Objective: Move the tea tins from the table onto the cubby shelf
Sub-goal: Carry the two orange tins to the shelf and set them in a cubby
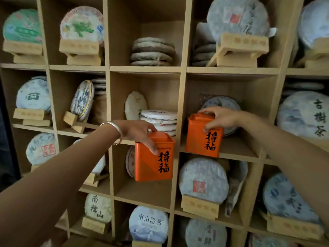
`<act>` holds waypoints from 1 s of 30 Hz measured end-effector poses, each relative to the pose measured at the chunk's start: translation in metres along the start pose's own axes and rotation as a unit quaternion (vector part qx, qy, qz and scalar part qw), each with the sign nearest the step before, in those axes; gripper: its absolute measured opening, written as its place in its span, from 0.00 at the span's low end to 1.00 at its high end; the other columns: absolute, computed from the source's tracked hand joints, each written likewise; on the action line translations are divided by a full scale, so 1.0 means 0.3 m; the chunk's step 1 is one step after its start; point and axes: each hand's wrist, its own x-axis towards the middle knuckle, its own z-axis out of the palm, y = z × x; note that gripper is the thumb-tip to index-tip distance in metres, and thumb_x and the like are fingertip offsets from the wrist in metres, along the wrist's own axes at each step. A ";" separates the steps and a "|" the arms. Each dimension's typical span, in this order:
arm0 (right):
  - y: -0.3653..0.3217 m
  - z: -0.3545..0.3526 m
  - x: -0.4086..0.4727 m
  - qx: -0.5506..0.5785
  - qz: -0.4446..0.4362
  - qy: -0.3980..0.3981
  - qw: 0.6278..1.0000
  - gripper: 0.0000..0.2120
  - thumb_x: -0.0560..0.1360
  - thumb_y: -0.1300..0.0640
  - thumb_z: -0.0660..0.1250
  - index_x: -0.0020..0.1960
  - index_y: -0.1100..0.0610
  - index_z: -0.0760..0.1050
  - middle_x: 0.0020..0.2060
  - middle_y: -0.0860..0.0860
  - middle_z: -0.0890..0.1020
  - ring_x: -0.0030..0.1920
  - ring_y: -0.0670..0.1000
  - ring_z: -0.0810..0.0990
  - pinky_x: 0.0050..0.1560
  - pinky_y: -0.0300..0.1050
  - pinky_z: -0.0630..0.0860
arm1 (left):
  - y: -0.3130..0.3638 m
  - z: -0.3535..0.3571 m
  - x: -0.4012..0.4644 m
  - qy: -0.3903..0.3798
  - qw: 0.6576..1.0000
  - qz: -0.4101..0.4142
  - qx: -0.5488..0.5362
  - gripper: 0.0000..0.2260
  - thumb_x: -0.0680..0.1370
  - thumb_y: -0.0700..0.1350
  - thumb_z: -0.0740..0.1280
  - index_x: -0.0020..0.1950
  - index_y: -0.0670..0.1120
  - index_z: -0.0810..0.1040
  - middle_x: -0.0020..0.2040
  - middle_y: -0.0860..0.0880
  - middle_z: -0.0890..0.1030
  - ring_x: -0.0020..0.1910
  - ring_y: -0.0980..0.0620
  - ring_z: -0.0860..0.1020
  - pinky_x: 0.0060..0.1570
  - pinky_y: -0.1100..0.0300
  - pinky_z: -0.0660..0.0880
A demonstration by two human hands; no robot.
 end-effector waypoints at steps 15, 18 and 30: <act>0.014 -0.005 0.150 -0.066 0.001 -0.029 0.997 0.40 0.68 0.47 0.74 0.75 0.44 0.57 0.53 0.45 0.73 0.48 0.43 0.76 0.42 0.38 0.72 | -0.031 -0.002 0.080 -0.007 0.998 0.062 -0.013 0.48 0.54 0.67 0.76 0.70 0.54 0.64 0.59 0.54 0.77 0.54 0.54 0.78 0.47 0.63 0.78; 0.019 0.001 0.151 -0.070 -0.001 -0.015 0.997 0.40 0.69 0.47 0.73 0.75 0.45 0.57 0.54 0.46 0.74 0.47 0.42 0.76 0.41 0.37 0.73 | -0.028 0.000 0.083 -0.006 0.997 0.074 -0.015 0.46 0.54 0.67 0.75 0.68 0.55 0.65 0.58 0.55 0.77 0.53 0.55 0.79 0.45 0.64 0.78; 0.022 -0.006 0.077 -0.089 -0.014 0.070 0.994 0.42 0.68 0.39 0.72 0.75 0.45 0.57 0.73 0.53 0.64 0.70 0.55 0.67 0.67 0.53 0.68 | -0.001 0.002 0.069 0.002 0.995 0.094 -0.023 0.43 0.62 0.60 0.77 0.71 0.51 0.65 0.58 0.53 0.78 0.53 0.54 0.79 0.46 0.64 0.77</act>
